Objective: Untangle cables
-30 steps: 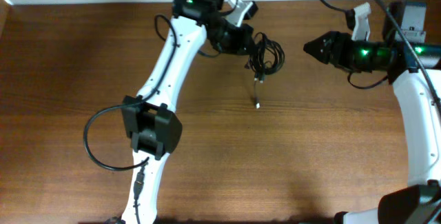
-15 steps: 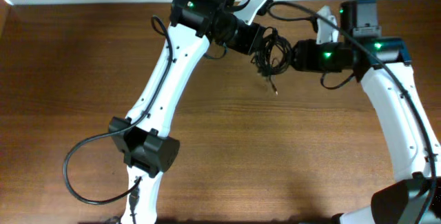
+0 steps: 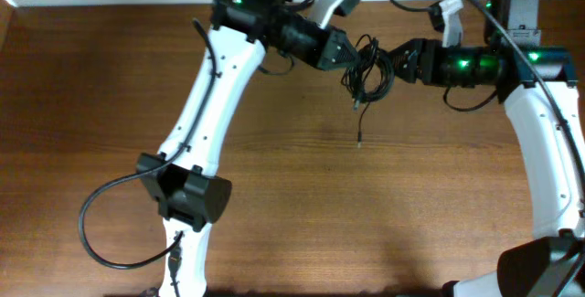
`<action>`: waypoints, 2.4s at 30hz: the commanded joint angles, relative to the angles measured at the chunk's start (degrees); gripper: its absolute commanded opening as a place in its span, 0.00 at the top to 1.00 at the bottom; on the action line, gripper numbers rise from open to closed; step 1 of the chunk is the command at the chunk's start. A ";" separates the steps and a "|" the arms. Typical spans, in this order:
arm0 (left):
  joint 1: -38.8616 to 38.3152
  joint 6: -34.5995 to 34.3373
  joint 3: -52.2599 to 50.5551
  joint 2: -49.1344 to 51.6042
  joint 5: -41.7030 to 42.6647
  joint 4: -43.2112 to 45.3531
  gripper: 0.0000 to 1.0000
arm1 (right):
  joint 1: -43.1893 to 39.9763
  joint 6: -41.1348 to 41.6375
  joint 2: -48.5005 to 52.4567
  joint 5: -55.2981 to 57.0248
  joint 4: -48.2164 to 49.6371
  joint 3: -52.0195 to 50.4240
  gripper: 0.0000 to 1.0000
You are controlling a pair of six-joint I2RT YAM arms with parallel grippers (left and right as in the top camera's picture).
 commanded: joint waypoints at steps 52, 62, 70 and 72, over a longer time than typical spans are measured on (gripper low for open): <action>3.54 3.45 0.63 -1.03 18.62 -0.96 1.00 | 3.80 -2.38 -0.96 -15.23 5.18 1.68 0.26; 4.11 2.80 0.63 -1.03 16.22 -0.96 1.00 | 1.99 -2.67 -0.98 -18.58 2.14 1.68 0.27; 0.81 1.97 0.63 -1.03 16.00 -0.94 1.00 | 5.33 -1.49 -0.96 -15.41 6.67 1.66 0.27; 0.50 1.92 0.63 -1.03 14.95 -0.98 1.00 | 5.42 1.44 -0.96 -8.52 6.91 1.66 0.27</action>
